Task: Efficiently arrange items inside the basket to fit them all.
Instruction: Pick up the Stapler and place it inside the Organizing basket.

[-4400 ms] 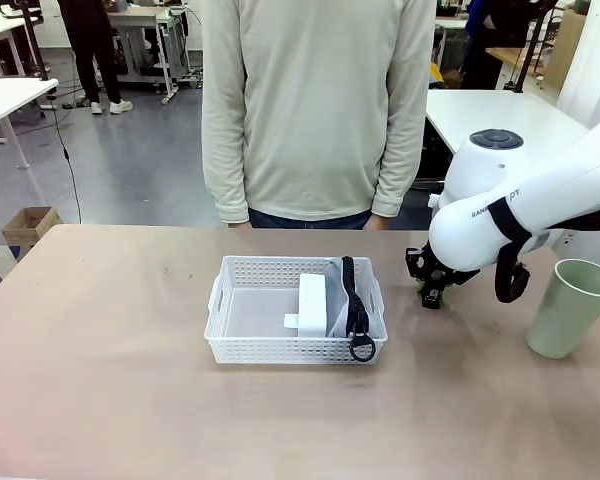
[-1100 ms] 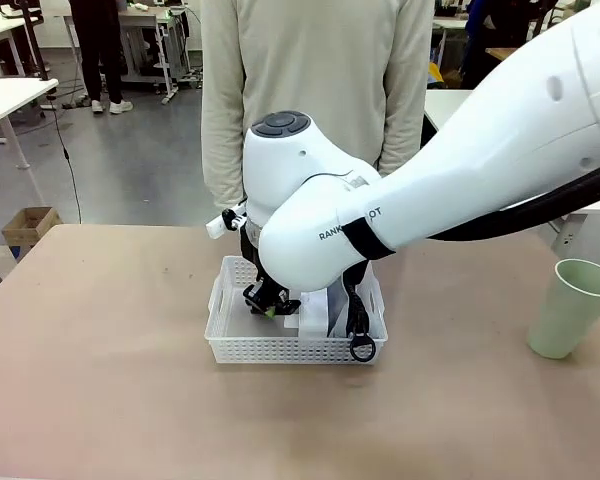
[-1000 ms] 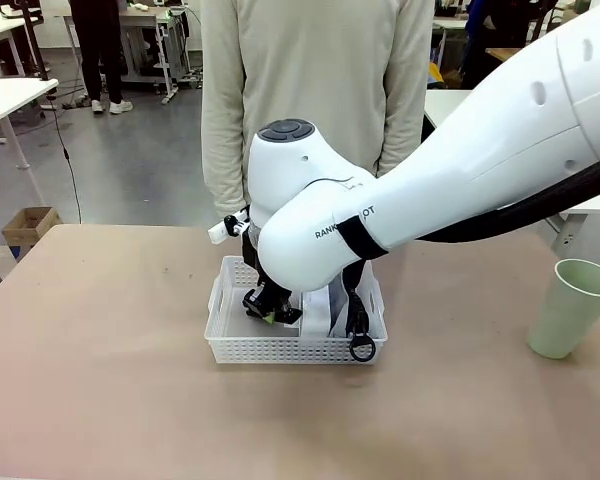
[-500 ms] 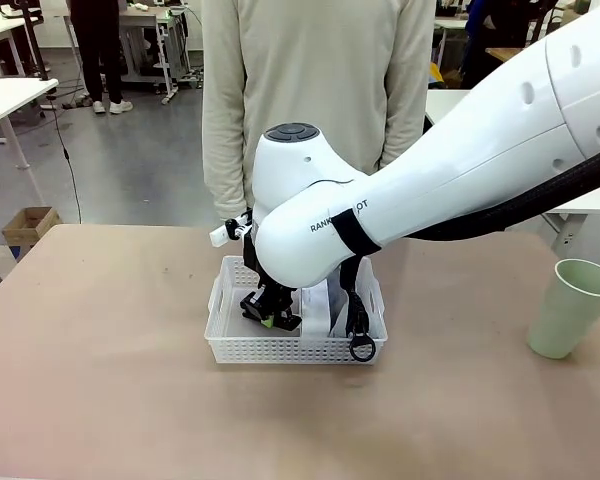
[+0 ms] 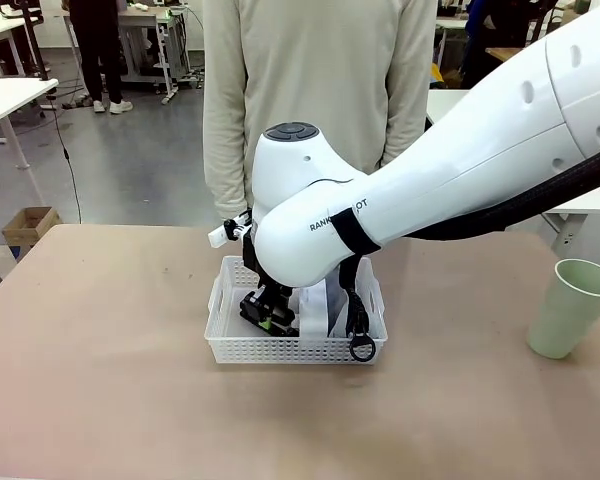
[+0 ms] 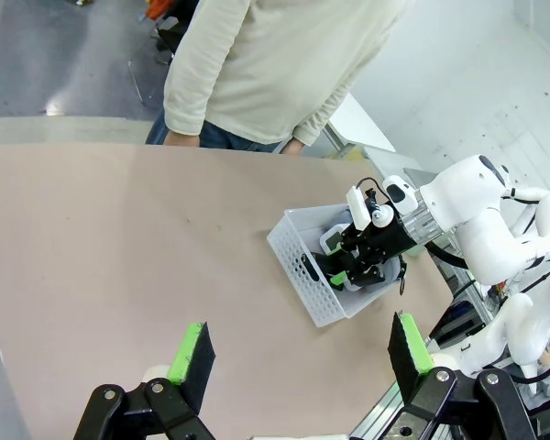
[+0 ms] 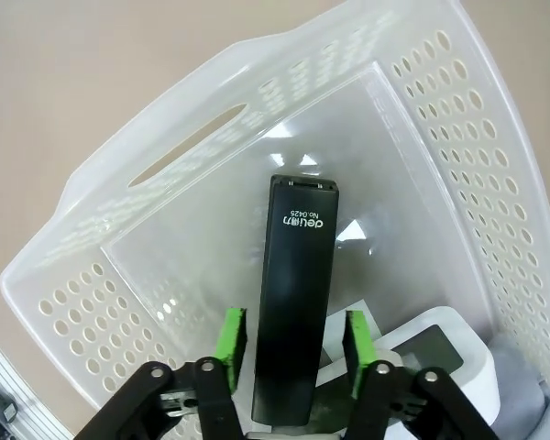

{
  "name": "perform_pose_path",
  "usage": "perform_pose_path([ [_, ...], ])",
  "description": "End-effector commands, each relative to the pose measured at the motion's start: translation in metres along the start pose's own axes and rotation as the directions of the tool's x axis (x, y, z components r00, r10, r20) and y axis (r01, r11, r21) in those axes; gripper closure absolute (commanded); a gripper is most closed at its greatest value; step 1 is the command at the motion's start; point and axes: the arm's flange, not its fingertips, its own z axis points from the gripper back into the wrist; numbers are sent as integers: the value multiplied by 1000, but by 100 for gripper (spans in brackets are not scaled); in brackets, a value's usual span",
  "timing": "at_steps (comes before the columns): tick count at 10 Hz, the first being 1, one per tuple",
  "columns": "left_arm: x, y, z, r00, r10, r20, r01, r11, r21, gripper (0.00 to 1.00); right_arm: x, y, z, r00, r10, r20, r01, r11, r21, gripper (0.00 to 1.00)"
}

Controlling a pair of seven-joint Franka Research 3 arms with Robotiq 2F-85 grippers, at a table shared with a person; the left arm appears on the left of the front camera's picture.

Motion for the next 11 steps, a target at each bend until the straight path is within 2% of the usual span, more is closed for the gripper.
perform_pose_path([
  [1, 0, -2, 1, 1000, -4, 11, 4, 1000, -11, 0, -1, -3, 5, 1000, 22, -8, -21, 999, 26, 2],
  [4, 0, -2, 1, 1000, -4, 11, 4, 1000, -11, 0, -2, -4, 6, 1000, 20, -4, -20, 999, 32, 0],
  [6, 0, -2, 1, 1000, -4, 11, 4, 1000, -11, 0, -9, -7, 27, 997, 24, 76, -29, 997, 74, 0],
  [8, 0, -2, 1, 1000, -4, 11, 4, 1000, -11, 0, -46, -14, 81, 970, -32, 243, 12, 996, 86, 0],
  [9, 0, -2, 1, 1000, -4, 11, 4, 1000, -11, 0, -73, -19, 120, 944, -75, 322, 59, 996, 60, 0],
  [10, 0, -2, 1, 1000, -4, 11, 4, 1000, -11, 0, -108, -27, 164, 907, -103, 408, 123, 992, -23, 0],
  [11, 0, -2, 1, 1000, -4, 11, 4, 1000, -11, 0, -141, -39, 196, 906, -169, 389, 174, 985, 23, 0],
])
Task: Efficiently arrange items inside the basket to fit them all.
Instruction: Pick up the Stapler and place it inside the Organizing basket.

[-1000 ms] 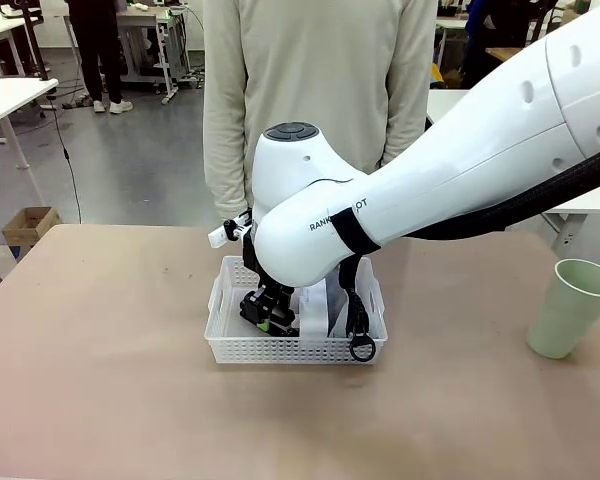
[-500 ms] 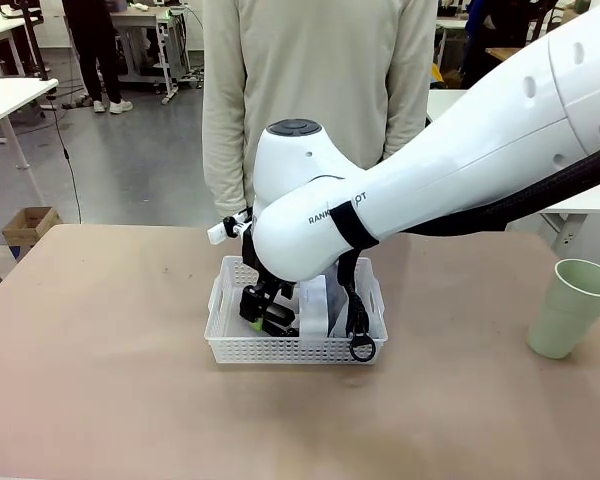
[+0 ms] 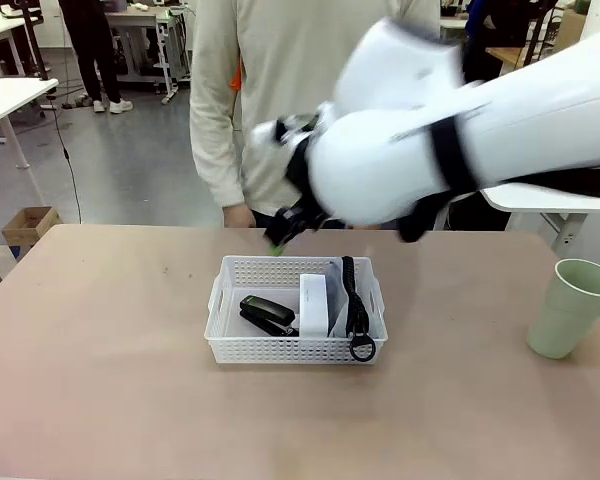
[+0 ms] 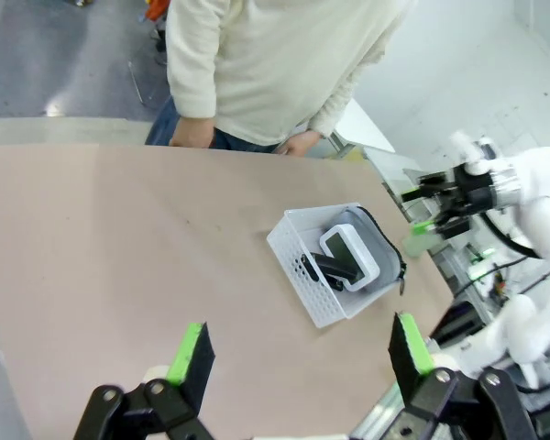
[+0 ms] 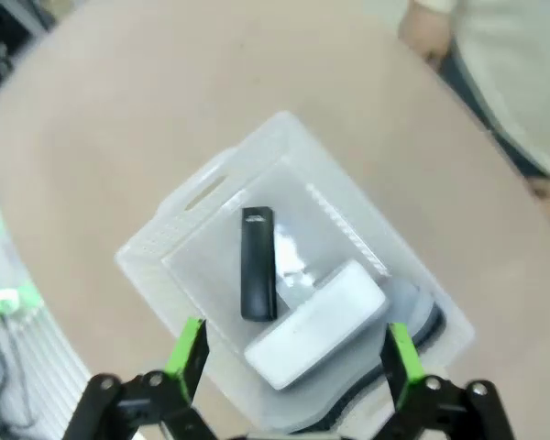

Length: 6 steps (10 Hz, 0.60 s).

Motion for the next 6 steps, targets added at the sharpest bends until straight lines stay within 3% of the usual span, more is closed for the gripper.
perform_pose_path([
  [1, 0, -1, 0, 1000, -3, 9, 3, 1000, -12, 0, -65, -37, 83, 998, -57, -40, 63, 986, 155, 0],
  [2, 0, -1, 0, 1000, -3, 9, 3, 1000, -12, 0, -88, -58, 113, 988, -108, -111, 128, 973, 189, 0],
  [4, 0, -1, 0, 1000, -3, 9, 3, 1000, -12, 0, -162, -109, 173, 971, -230, -57, 237, 937, 257, 0],
  [6, 0, -1, 0, 1000, -3, 9, 3, 1000, -12, 0, -249, -154, 216, 925, -375, 53, 322, 853, 411, 0],
])
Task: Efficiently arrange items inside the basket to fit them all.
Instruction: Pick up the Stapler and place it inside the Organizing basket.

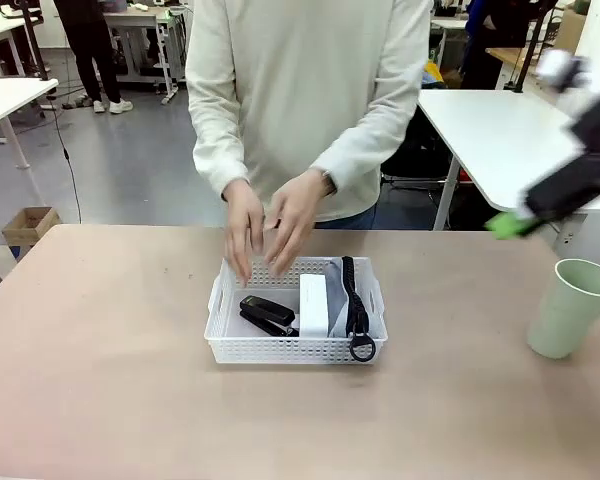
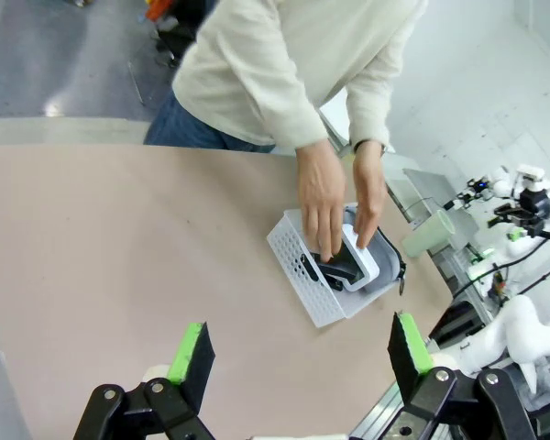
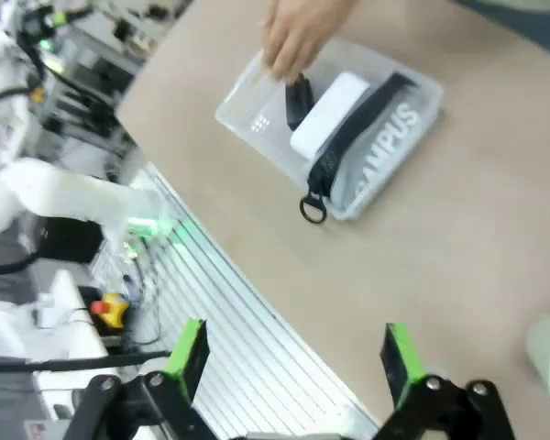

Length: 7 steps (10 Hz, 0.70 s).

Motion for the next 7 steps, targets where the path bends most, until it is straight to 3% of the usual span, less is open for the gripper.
perform_pose_path([
  [1, 0, -1, 0, 1000, -3, 9, 4, 1000, -11, 0, -63, -54, 43, 974, -133, 185, 101, 980, 171, 0],
  [2, 0, -1, 0, 1000, -3, 9, 4, 1000, -11, 0, -107, -86, 58, 921, -278, 272, 177, 923, 342, 0],
  [4, 0, -1, 0, 1000, -3, 9, 4, 1000, -11, 0, -178, -121, 55, 753, -562, 341, 377, 795, 475, 0],
  [5, 0, -1, 0, 1000, -3, 9, 4, 1000, -11, 0, -203, -129, 43, 712, -597, 370, 386, 773, 504, 0],
  [6, 0, -1, 0, 1000, -3, 9, 4, 1000, -11, 0, -217, -137, 31, 719, -564, 406, 325, 789, 521, 0],
  [7, 0, -1, 0, 1000, -3, 9, 4, 1000, -11, 0, -227, -144, 15, 703, -606, 371, 370, 758, 537, 0],
])
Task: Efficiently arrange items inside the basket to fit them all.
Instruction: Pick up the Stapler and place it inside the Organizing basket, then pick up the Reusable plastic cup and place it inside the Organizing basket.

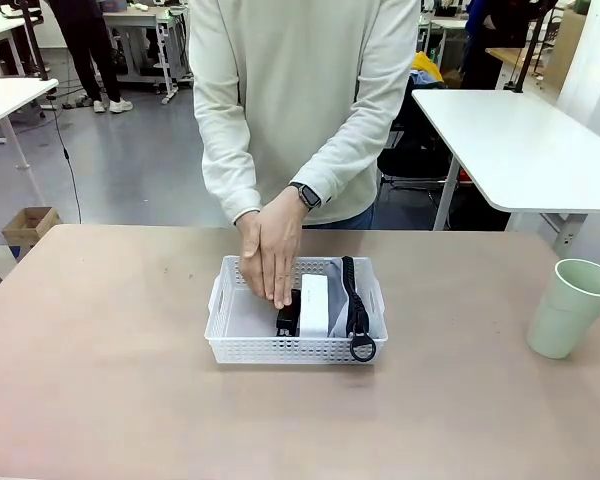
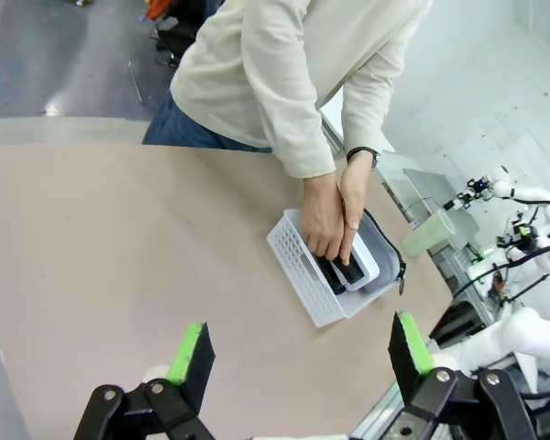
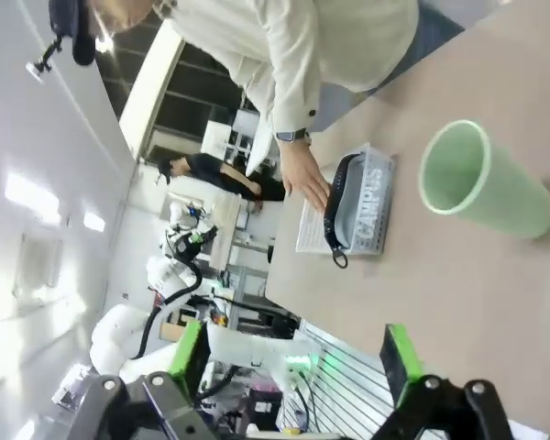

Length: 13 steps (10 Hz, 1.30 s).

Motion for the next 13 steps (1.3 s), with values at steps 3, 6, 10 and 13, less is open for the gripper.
perform_pose_path([
  [3, 0, -1, 0, 1000, -4, 10, 5, 1000, -11, 0, 5, 22, -11, 999, 33, -32, -33, 999, -19, 0],
  [6, 0, -1, 0, 1000, -4, 10, 5, 1000, -11, 0, 5, 22, -11, 999, 33, -32, -33, 999, -19, 0],
  [10, 0, -1, 0, 1000, -4, 10, 5, 1000, -11, 0, 5, 22, -11, 999, 33, -32, -33, 999, -19, 0],
  [13, 0, -1, 0, 1000, -4, 10, 5, 1000, -11, 0, 5, 22, -11, 999, 33, -32, -33, 999, -19, 0],
])
